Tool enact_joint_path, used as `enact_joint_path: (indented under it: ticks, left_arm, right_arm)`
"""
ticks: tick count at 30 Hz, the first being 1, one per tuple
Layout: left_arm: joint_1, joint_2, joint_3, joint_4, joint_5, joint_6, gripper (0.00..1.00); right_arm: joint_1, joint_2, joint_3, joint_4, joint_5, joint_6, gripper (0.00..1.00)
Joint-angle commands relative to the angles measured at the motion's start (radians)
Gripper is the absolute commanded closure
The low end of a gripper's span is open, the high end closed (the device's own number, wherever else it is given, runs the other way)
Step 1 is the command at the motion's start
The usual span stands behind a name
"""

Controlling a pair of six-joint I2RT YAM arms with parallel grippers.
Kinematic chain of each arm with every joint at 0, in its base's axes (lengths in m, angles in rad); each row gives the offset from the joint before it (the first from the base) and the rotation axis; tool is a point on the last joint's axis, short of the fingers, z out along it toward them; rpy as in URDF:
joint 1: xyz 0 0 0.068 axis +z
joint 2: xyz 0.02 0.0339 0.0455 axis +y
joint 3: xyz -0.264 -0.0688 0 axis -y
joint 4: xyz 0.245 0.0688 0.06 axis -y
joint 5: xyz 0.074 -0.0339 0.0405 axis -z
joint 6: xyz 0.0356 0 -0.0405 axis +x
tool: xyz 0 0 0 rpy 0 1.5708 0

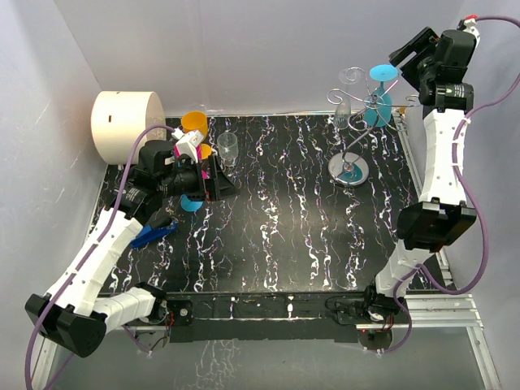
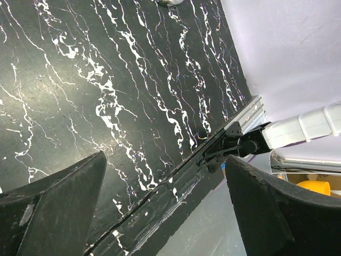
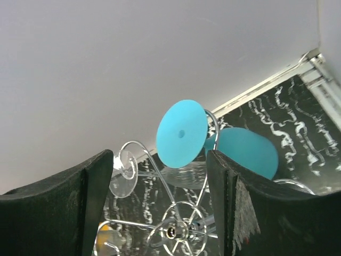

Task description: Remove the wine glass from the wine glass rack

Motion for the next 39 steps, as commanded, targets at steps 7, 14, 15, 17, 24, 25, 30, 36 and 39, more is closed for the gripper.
enact_joint_path:
  ticks: [7,14,15,17,24,25,30,36,39]
  left_arm:
    - [0.007,-0.010,0.004,0.013,0.028,-0.009,0.07]
    - [0.007,-0.017,-0.002,0.007,0.019,0.000,0.07]
    - [0.007,-0.017,-0.005,0.007,0.019,0.000,0.07]
    - [0.007,-0.017,-0.005,0.010,0.021,0.000,0.07]
    - [0.007,-0.015,-0.006,0.006,0.019,0.003,0.07]
    - [0.006,-0.015,-0.007,0.005,0.019,0.005,0.07]
    - [0.007,-0.017,-0.009,0.002,0.015,0.008,0.07]
    - [0.007,-0.013,-0.003,0.002,0.014,0.011,0.07]
    - [0.006,-0.013,-0.004,-0.001,0.012,0.013,0.07]
  right_arm:
    - [-0.007,-0.059,-0.106,0.141,0.041,0.312,0.41]
    - [-0.009,-0.056,-0.123,0.138,0.063,0.377,0.52]
    - [-0.009,-0.061,-0.131,0.140,0.067,0.384,0.53]
    - [-0.009,-0.065,-0.149,0.151,0.067,0.395,0.57]
    - [-0.009,-0.059,-0.183,0.173,0.061,0.407,0.59]
    - [-0.009,-0.061,-0.191,0.180,0.062,0.410,0.59]
    - [-0.011,-0.066,-0.226,0.209,0.062,0.437,0.62]
    - [-0.011,-0.073,-0.267,0.248,0.061,0.475,0.64]
    - [-0.012,-0.072,-0.271,0.253,0.064,0.488,0.65]
